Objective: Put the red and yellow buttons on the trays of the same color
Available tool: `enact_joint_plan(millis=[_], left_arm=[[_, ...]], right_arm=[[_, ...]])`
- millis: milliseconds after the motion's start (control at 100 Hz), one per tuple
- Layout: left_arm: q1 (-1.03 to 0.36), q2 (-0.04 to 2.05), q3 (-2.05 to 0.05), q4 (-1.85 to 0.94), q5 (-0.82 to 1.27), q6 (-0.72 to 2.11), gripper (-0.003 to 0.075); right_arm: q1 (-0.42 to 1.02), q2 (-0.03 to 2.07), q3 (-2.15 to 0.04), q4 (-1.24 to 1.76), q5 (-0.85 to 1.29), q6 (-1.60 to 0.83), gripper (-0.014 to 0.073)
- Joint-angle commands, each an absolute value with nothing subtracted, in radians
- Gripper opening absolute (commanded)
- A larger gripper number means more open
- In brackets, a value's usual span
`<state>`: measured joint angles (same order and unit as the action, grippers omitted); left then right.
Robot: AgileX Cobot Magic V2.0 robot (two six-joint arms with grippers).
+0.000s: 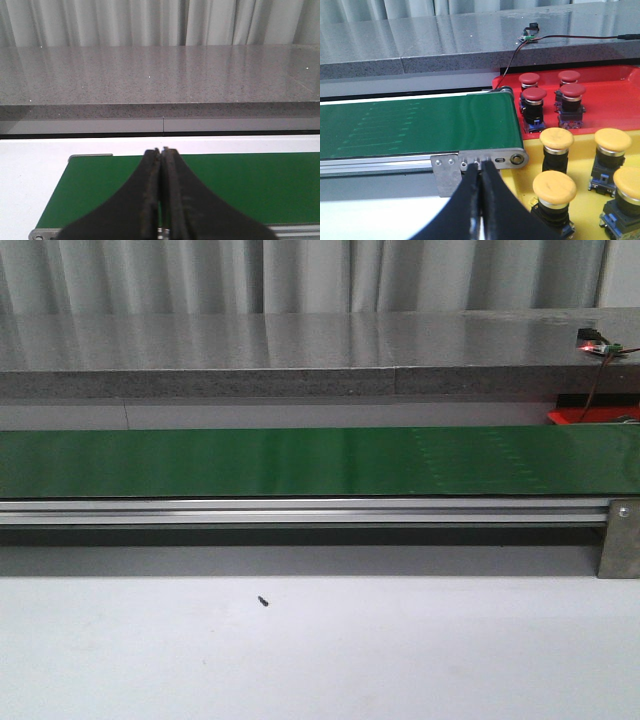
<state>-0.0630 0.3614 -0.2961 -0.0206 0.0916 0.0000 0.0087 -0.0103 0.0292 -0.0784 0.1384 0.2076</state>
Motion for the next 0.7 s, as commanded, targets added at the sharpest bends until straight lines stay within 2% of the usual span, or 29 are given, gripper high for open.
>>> enact_joint_plan(millis=[0, 400, 450, 690], left_arm=[[-0.052, 0.316, -0.265, -0.03, -0.044, -0.012, -0.002], [-0.031, -0.014, 0.051, -0.06, -0.176, -0.012, -0.002], [-0.031, -0.046, 0.046, -0.06, -0.086, -0.012, -0.002], [-0.031, -0.041, 0.048, -0.054, -0.016, -0.012, -0.002]], right_arm=[[0.001, -0.029, 0.011, -0.084, 0.063, 0.205, -0.0067], [0.001, -0.029, 0.011, -0.084, 0.063, 0.205, -0.0067], [0.001, -0.029, 0.011, -0.084, 0.062, 0.205, -0.0067], [0.001, -0.028, 0.011, -0.084, 0.063, 0.205, -0.0067]])
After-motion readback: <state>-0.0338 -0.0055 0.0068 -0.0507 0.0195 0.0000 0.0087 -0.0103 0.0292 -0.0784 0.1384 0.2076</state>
